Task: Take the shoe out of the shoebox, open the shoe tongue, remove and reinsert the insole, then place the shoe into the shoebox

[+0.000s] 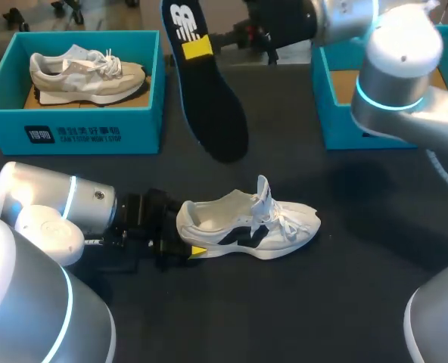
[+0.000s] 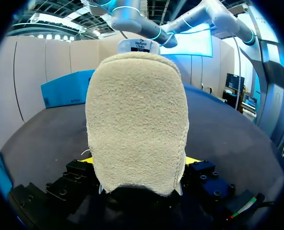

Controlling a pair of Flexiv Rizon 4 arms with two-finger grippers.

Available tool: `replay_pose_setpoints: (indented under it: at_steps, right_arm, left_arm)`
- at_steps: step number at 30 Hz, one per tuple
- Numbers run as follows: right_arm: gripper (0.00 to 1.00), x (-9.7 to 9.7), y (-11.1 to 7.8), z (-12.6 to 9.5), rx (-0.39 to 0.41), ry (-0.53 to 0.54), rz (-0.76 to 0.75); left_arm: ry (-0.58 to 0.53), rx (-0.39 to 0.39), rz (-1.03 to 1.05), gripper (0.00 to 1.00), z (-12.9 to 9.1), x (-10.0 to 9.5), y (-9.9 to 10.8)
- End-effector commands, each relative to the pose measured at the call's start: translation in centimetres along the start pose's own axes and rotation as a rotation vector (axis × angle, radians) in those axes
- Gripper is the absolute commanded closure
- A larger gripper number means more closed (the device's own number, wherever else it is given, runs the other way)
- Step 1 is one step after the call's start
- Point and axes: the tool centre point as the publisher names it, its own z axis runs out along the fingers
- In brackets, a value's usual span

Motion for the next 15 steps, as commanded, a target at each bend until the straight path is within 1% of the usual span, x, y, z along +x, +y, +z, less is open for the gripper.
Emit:
replay_pose_setpoints:
  at_steps: [1, 9, 12, 14, 15]
  right_arm:
    - [1.0, 0.8, -0.2, -0.4, -0.003, -0.032, 0.001]
    - [1.0, 0.8, -0.2, -0.4, -0.003, -0.032, 0.001]
    - [1.0, 2.8, 0.5, -3.7, -0.063, -0.083, -0.007]
    - [1.0, 3.7, 0.8, -5.4, -0.072, -0.148, 0.015]
    - [1.0, 4.1, 0.8, -5.9, -0.071, -0.161, 0.014]
  left_arm:
    - [-0.001, -0.003, 0.0, 1.0, 0.4, 0.1, 0.4]
    - [-0.001, -0.003, 0.0, 1.0, 0.4, 0.1, 0.4]
    - [-0.001, -0.003, 0.0, 1.0, 0.4, 0.1, 0.4]
    - [-0.001, -0.003, 0.0, 1.0, 0.4, 0.1, 0.4]
    - [-0.001, -0.003, 0.0, 1.0, 0.4, 0.1, 0.4]
